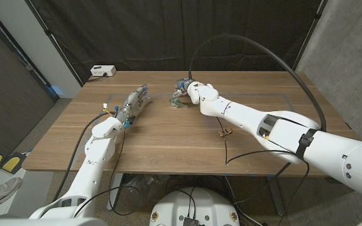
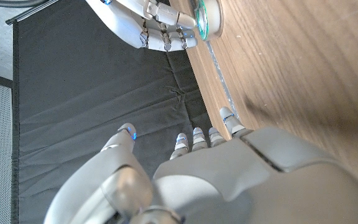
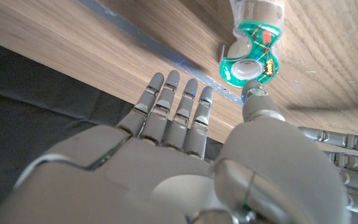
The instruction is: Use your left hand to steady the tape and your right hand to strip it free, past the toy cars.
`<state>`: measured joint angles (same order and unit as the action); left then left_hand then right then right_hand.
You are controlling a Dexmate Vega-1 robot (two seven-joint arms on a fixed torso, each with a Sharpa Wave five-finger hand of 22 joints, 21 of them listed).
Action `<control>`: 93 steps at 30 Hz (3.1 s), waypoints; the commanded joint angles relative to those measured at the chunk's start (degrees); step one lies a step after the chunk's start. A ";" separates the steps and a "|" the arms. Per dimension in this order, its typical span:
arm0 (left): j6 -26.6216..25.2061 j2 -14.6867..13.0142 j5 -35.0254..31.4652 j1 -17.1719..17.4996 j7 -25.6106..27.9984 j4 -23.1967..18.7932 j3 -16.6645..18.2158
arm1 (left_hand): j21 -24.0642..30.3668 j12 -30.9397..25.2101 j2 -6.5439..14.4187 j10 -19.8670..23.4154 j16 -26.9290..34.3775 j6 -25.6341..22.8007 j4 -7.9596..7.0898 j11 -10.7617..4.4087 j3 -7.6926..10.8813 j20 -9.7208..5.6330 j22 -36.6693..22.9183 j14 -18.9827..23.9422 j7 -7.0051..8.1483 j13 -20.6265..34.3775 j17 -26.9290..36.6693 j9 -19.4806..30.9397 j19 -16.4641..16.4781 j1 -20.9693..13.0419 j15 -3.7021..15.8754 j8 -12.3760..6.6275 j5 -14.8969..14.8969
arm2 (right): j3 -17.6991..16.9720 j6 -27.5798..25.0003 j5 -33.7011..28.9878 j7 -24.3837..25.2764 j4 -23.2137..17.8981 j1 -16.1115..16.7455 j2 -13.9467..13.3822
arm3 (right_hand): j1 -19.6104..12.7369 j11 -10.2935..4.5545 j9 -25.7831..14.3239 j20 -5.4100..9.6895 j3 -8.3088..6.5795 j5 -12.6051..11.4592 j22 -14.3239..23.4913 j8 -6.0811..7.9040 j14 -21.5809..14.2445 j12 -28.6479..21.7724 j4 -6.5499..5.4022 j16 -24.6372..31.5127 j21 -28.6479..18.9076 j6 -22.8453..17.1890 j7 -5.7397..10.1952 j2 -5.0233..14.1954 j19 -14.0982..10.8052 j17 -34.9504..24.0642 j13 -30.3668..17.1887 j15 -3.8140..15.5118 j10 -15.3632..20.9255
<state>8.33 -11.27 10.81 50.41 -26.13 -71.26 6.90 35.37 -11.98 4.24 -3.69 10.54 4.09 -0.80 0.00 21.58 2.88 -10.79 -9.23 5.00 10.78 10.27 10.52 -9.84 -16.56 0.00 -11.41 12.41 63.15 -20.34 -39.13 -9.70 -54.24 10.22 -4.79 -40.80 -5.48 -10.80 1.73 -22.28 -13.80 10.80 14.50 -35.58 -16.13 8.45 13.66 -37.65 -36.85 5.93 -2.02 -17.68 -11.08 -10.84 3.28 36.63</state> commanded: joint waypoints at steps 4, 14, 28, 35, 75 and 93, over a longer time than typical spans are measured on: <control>-0.14 0.44 0.03 -0.15 -0.34 0.11 0.50 | -0.17 -0.16 0.10 0.29 0.35 -0.78 -0.44 0.05 -0.01 0.12 -0.33 0.33 0.08 0.12 0.16 0.33 -1.72 0.53 -0.17 -0.20 -0.20 | 1.71 2.73 -0.57 2.02 8.54 -1.94 3.81 | -1.69 -0.09 -0.15 0.45 -0.53 -0.82 0.24 0.37 -1.62 -0.34 0.37 0.47 -0.45 -1.56 0.46 0.33 -0.91 -0.33 -0.28 8.85 1.62; 0.19 0.60 0.17 0.07 -0.40 0.28 0.72 | -0.19 -0.18 0.22 0.41 0.39 -0.93 -1.04 0.19 -0.38 0.21 -0.37 0.40 0.05 0.13 0.22 0.34 -1.68 1.30 -0.22 -0.17 -0.19 | 2.89 3.79 -1.16 2.94 12.38 -2.83 5.45 | -4.68 -0.86 -0.16 1.04 -1.48 -1.65 0.24 0.54 -3.06 -0.41 1.12 0.70 -0.80 -2.94 1.18 0.89 -1.63 -0.70 -0.34 9.59 3.02; 0.17 0.69 0.18 -0.29 -0.65 0.74 0.79 | -0.27 -0.21 0.35 0.58 0.40 -0.99 -1.76 0.22 -0.84 0.30 -0.40 0.45 0.06 0.13 0.24 0.35 -1.70 2.23 -0.21 -0.09 -0.14 | 4.50 3.06 -2.75 2.72 13.82 -3.40 6.36 | -11.70 -2.43 -0.12 2.77 -2.22 -2.18 0.36 0.82 -9.35 -1.81 1.36 4.63 -1.76 -6.27 3.65 3.72 -2.62 -3.88 -1.17 10.15 8.64; 0.24 0.76 0.16 -0.41 -0.72 0.65 0.84 | -0.27 -0.19 0.37 0.59 0.42 -1.12 -2.03 0.28 -1.03 0.32 -0.41 0.52 -0.01 0.13 0.24 0.34 -1.63 2.58 -0.16 -0.09 -0.10 | 5.21 2.89 -3.68 3.33 14.92 -3.67 7.00 | -19.82 -4.04 -0.08 3.84 -0.44 -1.52 0.98 1.36 -15.18 -5.73 1.63 11.35 -4.19 -13.02 4.68 4.88 -4.13 -10.01 -3.81 10.51 17.51; -0.74 0.92 -0.16 -0.12 -0.96 -0.42 -0.04 | -0.45 -0.07 0.46 0.54 0.34 -1.19 -2.99 0.25 -1.76 0.35 -0.38 0.65 -0.04 0.11 0.15 0.30 -1.42 3.76 -0.17 0.09 0.30 | -8.83 13.40 5.80 34.84 3.43 8.83 -1.17 | -28.15 -5.16 -0.78 4.25 3.08 0.48 2.85 2.62 -19.68 -11.80 0.38 13.70 -14.71 -26.13 4.52 6.86 -3.63 -15.70 -10.19 10.52 28.91; 0.68 -0.27 -2.54 0.21 0.33 -1.64 -1.49 | -0.92 0.01 0.14 0.50 0.07 -2.19 -1.11 -0.08 -1.12 1.06 -0.15 0.46 0.29 0.09 -0.14 0.23 -1.42 1.26 -0.16 -0.26 0.56 | -18.27 35.42 22.50 37.27 9.18 11.19 0.33 | -28.35 -5.06 -0.74 4.04 3.01 0.23 2.54 2.33 -20.22 -11.75 0.38 12.68 -15.79 -26.08 3.95 6.71 -3.85 -15.24 -10.50 10.53 29.03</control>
<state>7.60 -10.67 10.03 50.42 -26.88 -72.22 6.42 34.93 -11.98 4.67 -3.07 10.54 2.85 -3.11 0.01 20.20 3.13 -10.91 -8.61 5.01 10.78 10.12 10.51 -9.83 -13.31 -0.21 -11.41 12.76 49.83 3.60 -25.25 26.00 -48.45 20.01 -5.55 -67.66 -4.53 -11.29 2.46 -19.10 -13.24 13.30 16.75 -55.20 -23.74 8.93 26.40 -52.98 -56.18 7.40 2.97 -21.43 -26.28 -14.67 8.17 58.82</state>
